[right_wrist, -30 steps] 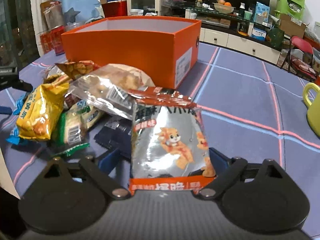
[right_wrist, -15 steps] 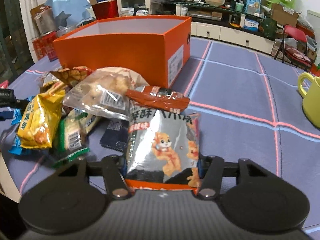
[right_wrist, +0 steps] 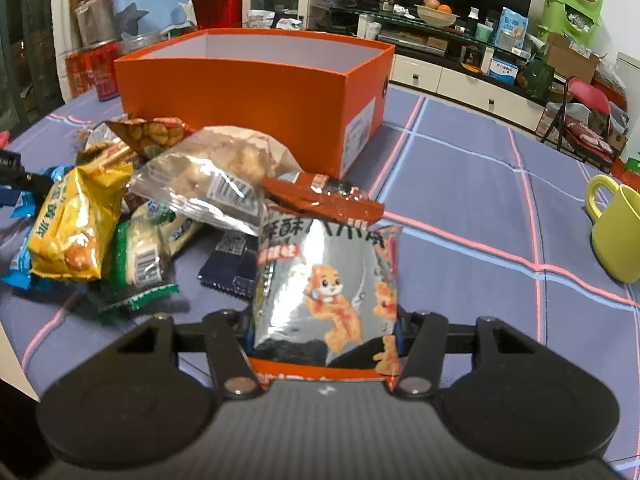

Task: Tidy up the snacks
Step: 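Grasp blue wafer pack with left gripper while right gripper grasps silver cartoon bag, then lift both packs over the orange box and open both grippers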

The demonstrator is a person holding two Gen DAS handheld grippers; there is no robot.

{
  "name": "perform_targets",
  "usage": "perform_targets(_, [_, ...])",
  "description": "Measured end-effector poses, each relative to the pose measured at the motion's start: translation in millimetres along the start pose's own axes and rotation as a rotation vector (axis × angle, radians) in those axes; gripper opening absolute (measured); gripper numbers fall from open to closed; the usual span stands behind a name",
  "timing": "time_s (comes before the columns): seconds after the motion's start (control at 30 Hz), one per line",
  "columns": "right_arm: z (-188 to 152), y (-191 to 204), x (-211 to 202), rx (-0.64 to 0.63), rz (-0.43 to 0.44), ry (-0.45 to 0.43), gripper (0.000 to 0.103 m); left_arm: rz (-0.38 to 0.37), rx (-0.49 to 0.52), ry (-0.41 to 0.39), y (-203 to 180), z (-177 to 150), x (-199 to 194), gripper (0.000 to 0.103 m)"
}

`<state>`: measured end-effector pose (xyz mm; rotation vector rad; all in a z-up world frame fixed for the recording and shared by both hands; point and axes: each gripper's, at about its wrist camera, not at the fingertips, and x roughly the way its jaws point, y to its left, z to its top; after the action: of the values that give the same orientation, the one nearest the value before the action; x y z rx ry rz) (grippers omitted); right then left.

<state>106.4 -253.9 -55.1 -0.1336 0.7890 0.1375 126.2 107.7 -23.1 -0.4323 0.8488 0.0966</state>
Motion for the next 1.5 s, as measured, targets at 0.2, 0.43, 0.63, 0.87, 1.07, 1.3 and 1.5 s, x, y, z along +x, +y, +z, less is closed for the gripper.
perform_targets(0.2, [-2.0, -3.7, 2.4, 0.009, 0.01, 0.009, 0.057, 0.001, -0.014, -0.016, -3.9, 5.1, 6.6, 0.031])
perform_targets(0.43, [-2.1, -2.1, -0.5, 0.0, 0.01, 0.019, 0.055, -0.055, 0.001, -0.004, 4.9, 6.3, 0.2, 0.02])
perform_targets(0.63, [3.9, -2.2, -21.2, -0.001, -0.047, -0.048, 0.055, -0.028, 0.153, -0.128, -7.1, 4.2, -31.6, 0.018])
perform_targets(0.87, [14.8, 6.4, -46.1, -0.021, -0.094, -0.154, 0.055, -0.034, 0.267, -0.244, -21.9, 4.3, -54.9, 0.018])
perform_targets(1.07, [18.0, 17.5, -45.9, -0.071, -0.098, -0.167, 0.055, -0.023, 0.383, -0.362, -38.2, -1.2, -74.6, 0.018])
perform_targets(1.3, [20.4, 20.2, -46.9, -0.078, -0.096, -0.18, 0.055, -0.025, 0.441, -0.397, -51.5, -3.3, -77.5, 0.018])
perform_targets(1.5, [22.1, 20.9, -47.4, -0.072, -0.099, -0.188, 0.055, -0.025, 0.446, -0.375, -61.7, 1.9, -73.7, 0.018])
